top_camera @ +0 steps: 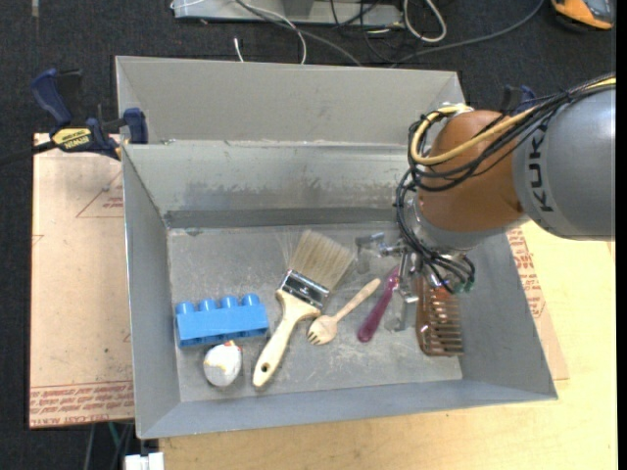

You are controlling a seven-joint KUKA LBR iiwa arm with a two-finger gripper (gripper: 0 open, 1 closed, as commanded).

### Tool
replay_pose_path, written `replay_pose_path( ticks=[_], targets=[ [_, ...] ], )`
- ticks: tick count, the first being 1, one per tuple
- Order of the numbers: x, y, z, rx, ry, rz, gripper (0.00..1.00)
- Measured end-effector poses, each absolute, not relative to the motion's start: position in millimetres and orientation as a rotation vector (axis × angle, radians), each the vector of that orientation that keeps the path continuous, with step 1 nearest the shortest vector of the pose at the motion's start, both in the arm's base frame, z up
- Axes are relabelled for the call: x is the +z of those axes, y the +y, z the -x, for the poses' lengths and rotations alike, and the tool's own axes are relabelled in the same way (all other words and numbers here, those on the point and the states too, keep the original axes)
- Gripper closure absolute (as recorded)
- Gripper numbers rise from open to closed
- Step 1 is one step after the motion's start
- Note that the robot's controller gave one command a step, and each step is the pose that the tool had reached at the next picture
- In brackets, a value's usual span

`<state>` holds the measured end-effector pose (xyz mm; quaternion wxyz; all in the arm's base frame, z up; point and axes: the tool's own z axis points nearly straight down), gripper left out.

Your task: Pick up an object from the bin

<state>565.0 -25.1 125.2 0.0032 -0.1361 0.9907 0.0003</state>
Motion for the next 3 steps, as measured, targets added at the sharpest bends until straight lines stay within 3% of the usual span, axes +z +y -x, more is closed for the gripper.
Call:
replay_pose_path(
  ticks=[1, 2, 3],
  targets=[
    [121.9, -28.5, -556.9, 0.003, 3.040, 0.780, 0.00],
    [69.7, -52.5, -573.3, 0.002, 3.032, 0.793, 0.00],
    [70.2, -55.1, -573.5, 0.002, 2.911, 1.158, 1.00]
  ],
)
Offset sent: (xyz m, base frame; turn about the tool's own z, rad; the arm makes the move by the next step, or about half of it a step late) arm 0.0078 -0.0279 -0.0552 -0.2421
